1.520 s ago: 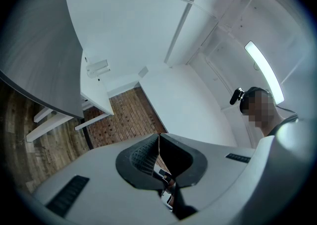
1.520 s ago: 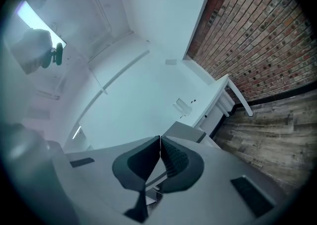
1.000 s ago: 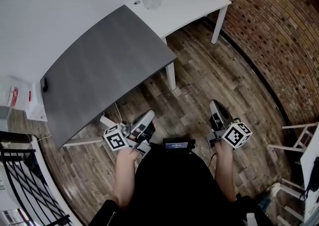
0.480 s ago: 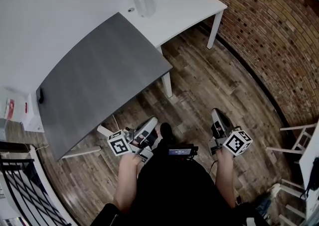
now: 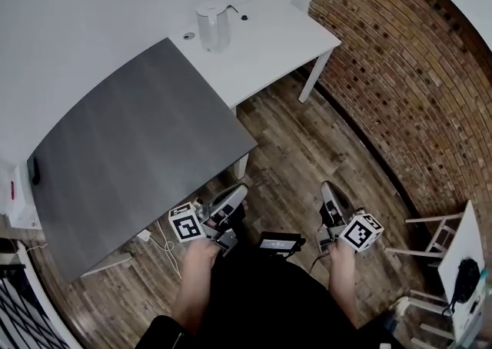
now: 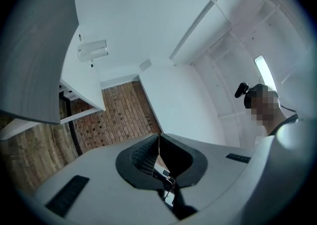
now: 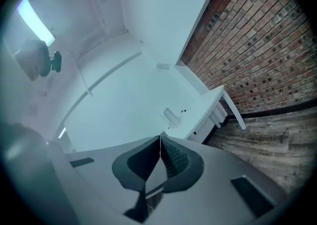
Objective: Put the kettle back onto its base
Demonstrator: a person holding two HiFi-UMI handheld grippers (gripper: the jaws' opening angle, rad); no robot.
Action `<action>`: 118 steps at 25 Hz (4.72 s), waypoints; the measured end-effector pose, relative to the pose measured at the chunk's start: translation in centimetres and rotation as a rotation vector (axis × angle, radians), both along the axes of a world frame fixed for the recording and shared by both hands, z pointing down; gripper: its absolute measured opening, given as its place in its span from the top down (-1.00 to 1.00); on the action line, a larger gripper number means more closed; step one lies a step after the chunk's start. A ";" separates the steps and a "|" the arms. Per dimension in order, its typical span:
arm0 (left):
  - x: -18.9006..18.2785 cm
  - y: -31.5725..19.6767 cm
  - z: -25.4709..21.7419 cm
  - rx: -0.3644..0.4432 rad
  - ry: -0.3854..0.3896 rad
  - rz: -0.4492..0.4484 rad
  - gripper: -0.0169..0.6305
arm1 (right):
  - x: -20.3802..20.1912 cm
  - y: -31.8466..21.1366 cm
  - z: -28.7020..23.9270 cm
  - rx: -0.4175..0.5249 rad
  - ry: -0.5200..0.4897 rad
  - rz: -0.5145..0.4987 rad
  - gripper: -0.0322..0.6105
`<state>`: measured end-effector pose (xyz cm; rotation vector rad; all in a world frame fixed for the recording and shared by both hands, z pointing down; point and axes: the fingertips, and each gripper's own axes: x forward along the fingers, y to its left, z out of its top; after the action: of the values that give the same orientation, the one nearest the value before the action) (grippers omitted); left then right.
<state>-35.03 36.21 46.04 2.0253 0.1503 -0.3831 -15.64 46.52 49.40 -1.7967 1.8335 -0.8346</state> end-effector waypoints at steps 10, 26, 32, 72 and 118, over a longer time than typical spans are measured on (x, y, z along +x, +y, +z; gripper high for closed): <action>0.7 -6.7 0.7 -0.064 0.068 -0.010 0.90 | 0.9 -5.0 -0.7 -0.033 -0.027 0.037 0.85; 4.3 -10.8 1.6 -0.043 -0.002 -0.061 0.90 | 6.2 -9.4 0.4 0.043 -0.089 0.038 0.84; 9.5 -12.6 0.6 -0.014 -0.048 -0.133 0.90 | 12.7 -13.2 0.5 0.096 -0.132 -0.007 0.84; 29.8 -25.6 0.4 -0.045 -0.071 -0.273 0.90 | 31.8 -29.6 -1.4 0.108 -0.080 -0.241 0.84; 38.1 -38.8 -0.9 0.014 -0.261 -0.806 0.84 | 40.0 -53.7 -0.4 0.149 -0.293 -0.761 0.62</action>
<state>3.04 -2.59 45.12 2.0569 -0.8477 -0.6009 24.39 -7.14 49.04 -0.7989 2.3030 -1.1052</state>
